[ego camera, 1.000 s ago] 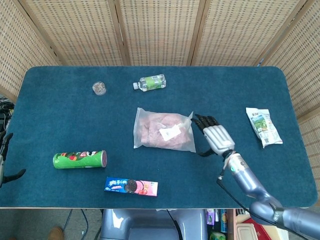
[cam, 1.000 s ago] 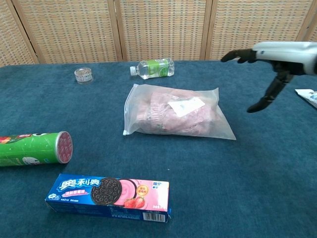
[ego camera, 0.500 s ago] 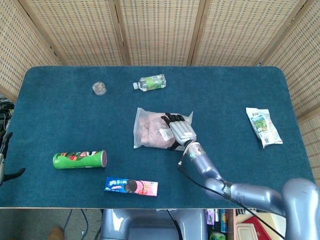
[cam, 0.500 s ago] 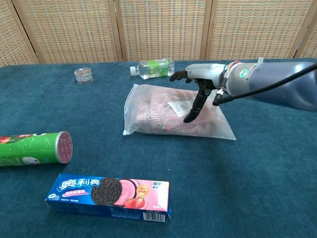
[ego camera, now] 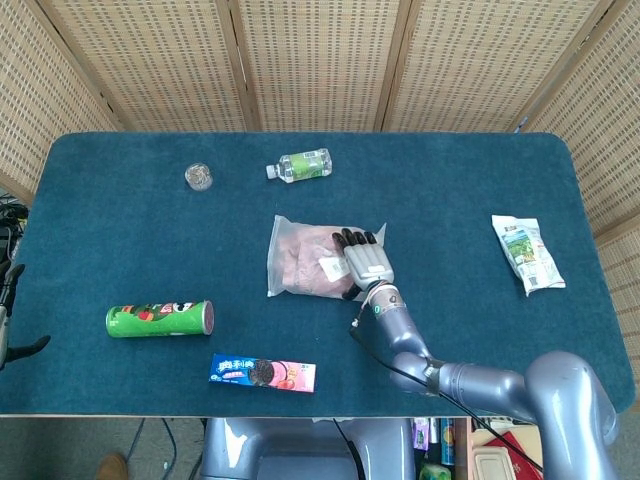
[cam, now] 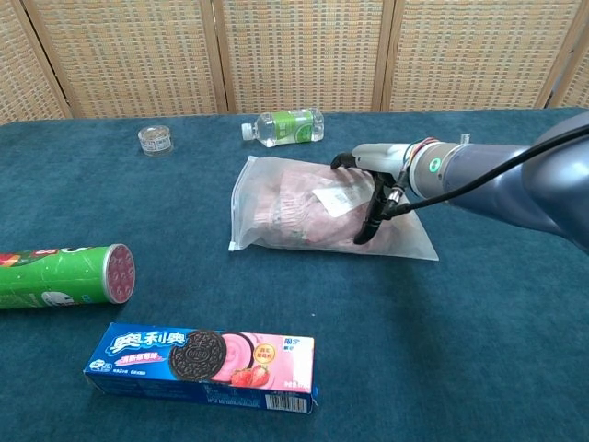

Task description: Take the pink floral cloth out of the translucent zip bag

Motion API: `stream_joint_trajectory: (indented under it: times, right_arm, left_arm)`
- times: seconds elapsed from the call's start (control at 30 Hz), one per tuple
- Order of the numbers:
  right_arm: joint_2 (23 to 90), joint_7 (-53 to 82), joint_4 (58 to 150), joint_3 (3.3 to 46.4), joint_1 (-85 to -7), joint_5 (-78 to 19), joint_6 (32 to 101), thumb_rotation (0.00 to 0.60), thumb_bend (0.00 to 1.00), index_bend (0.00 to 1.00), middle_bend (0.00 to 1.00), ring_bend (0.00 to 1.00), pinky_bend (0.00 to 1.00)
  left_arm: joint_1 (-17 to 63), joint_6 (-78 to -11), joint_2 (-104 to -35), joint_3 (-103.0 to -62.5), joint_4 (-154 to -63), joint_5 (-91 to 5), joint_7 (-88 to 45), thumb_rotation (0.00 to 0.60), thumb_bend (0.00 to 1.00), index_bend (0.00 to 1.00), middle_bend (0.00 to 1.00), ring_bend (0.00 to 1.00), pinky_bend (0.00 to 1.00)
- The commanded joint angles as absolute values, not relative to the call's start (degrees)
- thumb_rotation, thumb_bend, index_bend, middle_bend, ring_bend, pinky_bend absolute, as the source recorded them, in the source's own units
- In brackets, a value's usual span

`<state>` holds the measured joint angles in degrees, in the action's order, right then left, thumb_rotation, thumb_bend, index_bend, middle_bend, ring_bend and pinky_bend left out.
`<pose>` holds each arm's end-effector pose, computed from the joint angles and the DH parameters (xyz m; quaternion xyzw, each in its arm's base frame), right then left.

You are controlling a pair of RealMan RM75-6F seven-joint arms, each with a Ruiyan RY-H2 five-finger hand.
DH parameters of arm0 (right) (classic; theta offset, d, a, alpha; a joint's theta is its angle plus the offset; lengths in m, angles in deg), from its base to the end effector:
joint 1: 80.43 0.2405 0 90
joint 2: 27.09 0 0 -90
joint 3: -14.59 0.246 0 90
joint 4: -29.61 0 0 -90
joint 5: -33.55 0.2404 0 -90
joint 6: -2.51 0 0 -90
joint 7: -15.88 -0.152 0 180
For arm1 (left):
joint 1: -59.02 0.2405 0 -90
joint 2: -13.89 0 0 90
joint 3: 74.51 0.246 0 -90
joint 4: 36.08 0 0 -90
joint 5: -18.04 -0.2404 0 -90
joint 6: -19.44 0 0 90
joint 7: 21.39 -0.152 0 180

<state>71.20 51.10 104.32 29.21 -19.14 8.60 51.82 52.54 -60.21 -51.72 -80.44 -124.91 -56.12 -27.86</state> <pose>-0.0805 -0.4025 -0.0974 0.7164 -0.4704 0.2818 0.4313 -0.3480 0.2113 0.1330 -0.5653 -0.3983 -0.3102 0.6524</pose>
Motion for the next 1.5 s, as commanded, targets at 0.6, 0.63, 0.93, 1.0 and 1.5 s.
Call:
stream_joint_trajectory:
  times: [0.6,0.63,0.93,1.0,1.5]
  right_arm:
    - [74.4,37.5,97.6,27.8,-23.9,-11.8,51.8,0.6,0.72,0.61,0.64,0.6,0.68]
    - [74.1,36.4,97.9,27.7,-24.3,-13.2,51.9,0.6,0.73,0.61,0.64,0.6,0.68]
    - [68.8,22.1,103.7,28.3,-27.8,-28.2,53.7,0.6,0.72,0.61,0.65,0.6,0.69]
    - [68.2,20.7,104.2,28.4,-27.9,-30.1,54.0,0.6,0.72,0.61,0.65,0.6,0.68]
    - [68.5,22.4,108.1,30.9,-26.1,-31.1,53.8,0.6,0.73,0.61,0.65,0.61,0.69]
  left_arm:
    - [51.9,-59.2,-52.7,-80.3,-124.4,-55.4,-29.3,0.6,0.12,0.0,0.0,0.0,0.0]
    - [51.9,-59.1,-52.7,-80.3,-124.4,-55.4,-29.1,0.6,0.12,0.0,0.0,0.0,0.0]
    - [48.4,-56.7,-51.1,-82.3,-124.9,-57.9,-25.1,0.6,0.12,0.0,0.0,0.0,0.0]
    - [46.8,-55.1,-50.1,-82.9,-125.3,-58.6,-24.2,0.6,0.12,0.0,0.0,0.0,0.0]
    - [29.7,-40.5,-52.7,-87.5,-123.0,-65.1,-14.4,0.6,0.12,0.26,0.0,0.0,0.0]
